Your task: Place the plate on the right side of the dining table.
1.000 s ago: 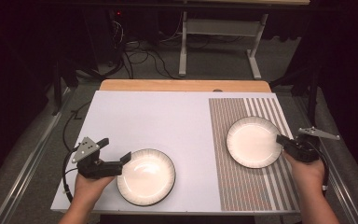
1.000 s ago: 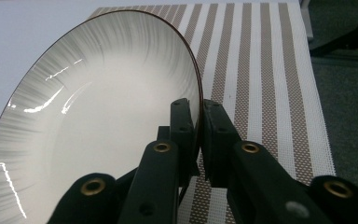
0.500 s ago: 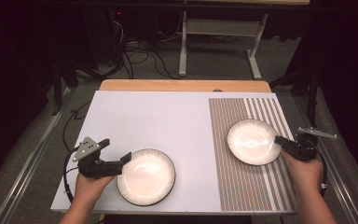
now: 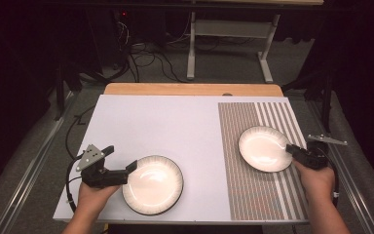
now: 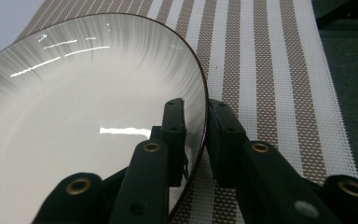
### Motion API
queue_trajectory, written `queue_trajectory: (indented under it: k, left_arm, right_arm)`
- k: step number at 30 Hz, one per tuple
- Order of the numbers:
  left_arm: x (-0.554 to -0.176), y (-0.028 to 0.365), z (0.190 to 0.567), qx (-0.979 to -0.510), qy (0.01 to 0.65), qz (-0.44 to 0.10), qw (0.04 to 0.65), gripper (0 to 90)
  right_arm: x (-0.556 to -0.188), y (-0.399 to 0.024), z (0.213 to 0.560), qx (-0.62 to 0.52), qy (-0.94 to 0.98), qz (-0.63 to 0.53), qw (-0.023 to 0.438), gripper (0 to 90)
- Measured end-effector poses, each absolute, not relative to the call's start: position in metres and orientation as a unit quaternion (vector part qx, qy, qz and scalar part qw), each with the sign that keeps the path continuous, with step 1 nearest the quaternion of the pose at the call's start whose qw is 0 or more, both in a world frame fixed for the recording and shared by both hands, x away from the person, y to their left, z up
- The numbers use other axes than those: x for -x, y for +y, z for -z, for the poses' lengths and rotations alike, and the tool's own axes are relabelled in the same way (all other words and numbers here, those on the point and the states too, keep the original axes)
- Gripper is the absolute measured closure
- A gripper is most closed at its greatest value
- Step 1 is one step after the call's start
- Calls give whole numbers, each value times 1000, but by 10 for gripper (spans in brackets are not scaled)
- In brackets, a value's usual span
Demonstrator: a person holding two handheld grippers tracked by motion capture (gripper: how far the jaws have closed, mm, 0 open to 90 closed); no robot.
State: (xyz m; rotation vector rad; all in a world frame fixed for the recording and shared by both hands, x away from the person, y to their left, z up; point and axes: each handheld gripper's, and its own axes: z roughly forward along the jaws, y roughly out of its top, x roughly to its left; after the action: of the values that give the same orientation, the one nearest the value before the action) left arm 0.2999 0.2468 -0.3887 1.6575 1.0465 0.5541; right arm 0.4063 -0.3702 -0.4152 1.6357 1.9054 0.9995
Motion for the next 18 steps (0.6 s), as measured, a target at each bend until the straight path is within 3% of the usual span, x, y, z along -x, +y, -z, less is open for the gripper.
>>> queue_trajectory:
  k: [7, 18]
  left_arm:
    - [-297, 247, 385, -690, 430, -233, 534, 0]
    - [-296, 246, 383, -689, 418, -244, 539, 0]
  right_arm:
    - [-390, -361, 395, -538, 698, -376, 288, 544]
    - [-348, -308, 368, -431, 716, -478, 272, 167]
